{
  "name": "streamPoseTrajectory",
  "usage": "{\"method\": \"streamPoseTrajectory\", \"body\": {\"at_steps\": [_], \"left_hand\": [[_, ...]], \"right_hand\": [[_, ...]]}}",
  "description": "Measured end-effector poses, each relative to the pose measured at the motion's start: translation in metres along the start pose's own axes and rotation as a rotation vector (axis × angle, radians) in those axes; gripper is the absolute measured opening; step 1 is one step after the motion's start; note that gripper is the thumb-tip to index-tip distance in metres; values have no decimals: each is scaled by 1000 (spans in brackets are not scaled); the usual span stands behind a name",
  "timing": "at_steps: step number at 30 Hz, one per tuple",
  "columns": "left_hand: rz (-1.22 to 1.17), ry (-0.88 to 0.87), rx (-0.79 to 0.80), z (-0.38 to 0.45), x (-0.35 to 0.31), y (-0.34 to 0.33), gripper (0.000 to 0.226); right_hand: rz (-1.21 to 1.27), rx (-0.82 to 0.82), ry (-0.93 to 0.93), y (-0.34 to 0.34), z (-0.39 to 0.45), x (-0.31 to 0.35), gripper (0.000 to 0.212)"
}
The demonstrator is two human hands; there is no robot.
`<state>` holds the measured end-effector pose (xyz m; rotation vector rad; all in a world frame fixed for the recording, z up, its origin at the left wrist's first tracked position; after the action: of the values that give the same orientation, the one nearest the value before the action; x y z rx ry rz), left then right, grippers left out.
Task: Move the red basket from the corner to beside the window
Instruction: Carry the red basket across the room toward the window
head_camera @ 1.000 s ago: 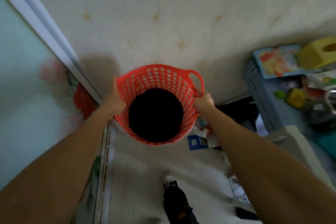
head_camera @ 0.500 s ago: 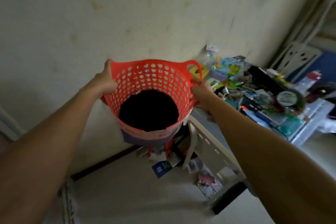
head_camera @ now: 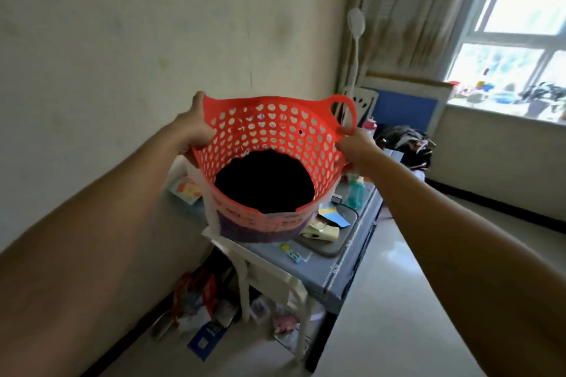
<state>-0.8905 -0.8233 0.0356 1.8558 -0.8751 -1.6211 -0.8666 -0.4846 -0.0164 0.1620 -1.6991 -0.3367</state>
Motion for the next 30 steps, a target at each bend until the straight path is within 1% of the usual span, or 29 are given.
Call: {"method": "streamPoseTrajectory", "body": {"at_steps": [2,3,4,6,8,10,12,13,15,16,20,23,26,30], "left_hand": [[-37,-25,81,12,-41,-48,96],[-41,-56,118,18,-67,-79,97],[-14,-69,134,20,-81,-97,97],[19,-109,191,32,-131,-160,97],[9,-127,255,38,-165,-210,94],[19,-161,289,46,-200,-260,94],[23,-217,313,49,-234,-304,94],[18,-262,345,57,-270,-350,95],[29,-293,353,57,-284,-368,99],[29,-300,387,61,-300,-393,100],[69,-384,464,82,-357,-475,100],[62,-415,535,107,-402,-537,100],[125,-443,571,137,-445,-594,98],[114,-502,659,183,-504,-663,98]], "right_hand": [[-50,-66,-35,61,-11,-22,27],[-61,-95,-58,98,-18,-35,28],[-73,-102,-75,115,-20,-45,30],[-91,-164,-122,182,-29,-75,32],[-106,-223,-159,230,-37,-99,26],[-100,-257,-206,276,-46,-126,24],[-94,-300,-258,318,-52,-149,34],[-73,-349,-296,362,-59,-171,38],[-61,-364,-299,380,-62,-179,35],[-62,-379,-309,400,-64,-191,33],[-27,-458,-364,462,-67,-236,44],[21,-525,-405,506,-61,-272,42],[72,-579,-443,550,-43,-305,45],[120,-626,-489,608,-9,-336,49]]}}
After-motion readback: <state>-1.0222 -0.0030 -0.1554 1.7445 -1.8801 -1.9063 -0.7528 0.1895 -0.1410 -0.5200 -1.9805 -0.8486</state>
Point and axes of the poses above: each hand's wrist, its own z-axis towards the middle knuckle, its own y-axis out of the back of the hand, x = y × z, the point moved 6 cm from there along z, towards the middle knuckle, and after that the axes turned 11 degrees about x, right-handed, at the moved point
